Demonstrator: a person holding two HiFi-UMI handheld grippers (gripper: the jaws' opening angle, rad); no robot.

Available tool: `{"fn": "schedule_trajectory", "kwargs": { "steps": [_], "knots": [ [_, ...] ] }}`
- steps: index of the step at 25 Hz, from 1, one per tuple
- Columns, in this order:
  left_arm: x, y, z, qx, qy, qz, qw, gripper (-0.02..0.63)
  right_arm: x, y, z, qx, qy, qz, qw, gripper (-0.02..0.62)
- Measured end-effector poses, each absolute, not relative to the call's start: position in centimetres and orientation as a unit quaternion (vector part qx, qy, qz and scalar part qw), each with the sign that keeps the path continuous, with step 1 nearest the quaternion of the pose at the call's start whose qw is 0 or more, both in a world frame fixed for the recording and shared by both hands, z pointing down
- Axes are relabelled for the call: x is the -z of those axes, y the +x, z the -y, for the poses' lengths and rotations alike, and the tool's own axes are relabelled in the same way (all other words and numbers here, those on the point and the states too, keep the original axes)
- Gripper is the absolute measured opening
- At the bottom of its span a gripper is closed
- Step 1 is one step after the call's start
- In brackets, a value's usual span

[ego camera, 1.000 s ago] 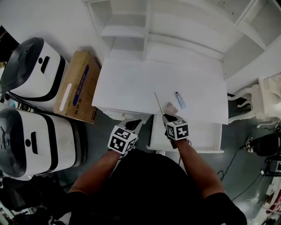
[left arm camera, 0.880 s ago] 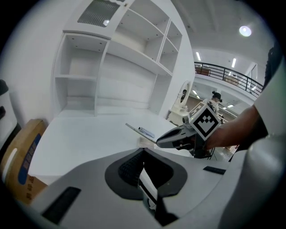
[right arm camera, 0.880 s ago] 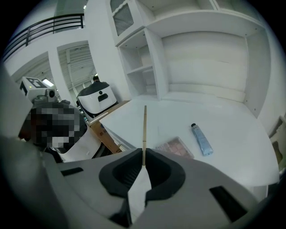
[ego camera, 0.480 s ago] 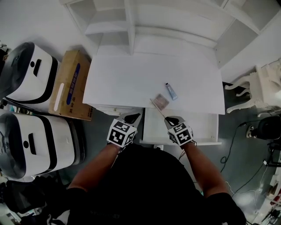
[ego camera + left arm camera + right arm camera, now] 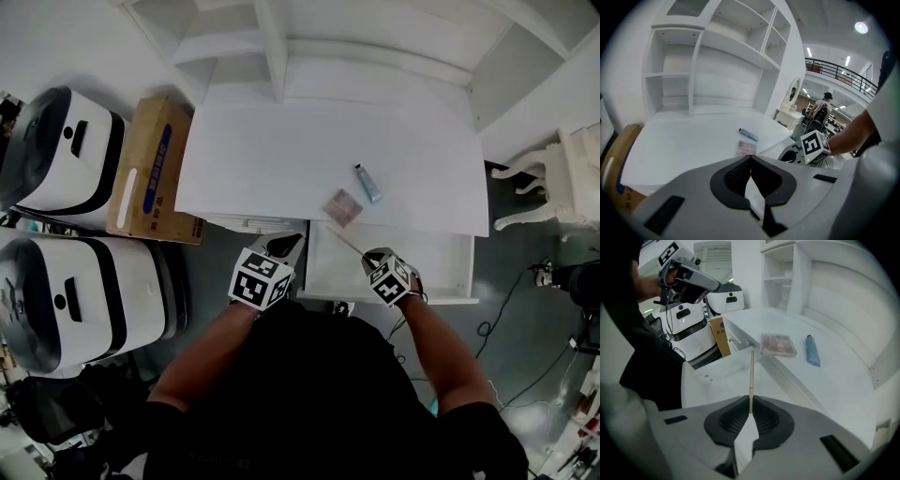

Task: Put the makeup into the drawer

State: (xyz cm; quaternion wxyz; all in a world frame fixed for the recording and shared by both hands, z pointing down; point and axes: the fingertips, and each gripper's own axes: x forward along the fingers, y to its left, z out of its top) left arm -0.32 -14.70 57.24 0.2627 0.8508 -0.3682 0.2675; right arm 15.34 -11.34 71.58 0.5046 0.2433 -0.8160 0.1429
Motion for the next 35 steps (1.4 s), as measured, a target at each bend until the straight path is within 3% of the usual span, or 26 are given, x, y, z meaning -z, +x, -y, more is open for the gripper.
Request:
{"fn": "schedule_trajectory", "kwargs": {
  "steps": [20, 35],
  "knots": [
    [-57.9, -1.6, 13.8, -0.306, 0.83, 0.381, 0.269, 0.011, -82.5, 16.7, 15.4, -0.191, 0.258, 0.782, 0.533, 0.044],
    [-57.6, -3.8, 13.2, -0.296, 0.826, 0.396, 0.272, 0.011, -82.6, 16.3, 15.4, -0.187, 0.273, 0.762, 0.557, 0.062]
  ]
}}
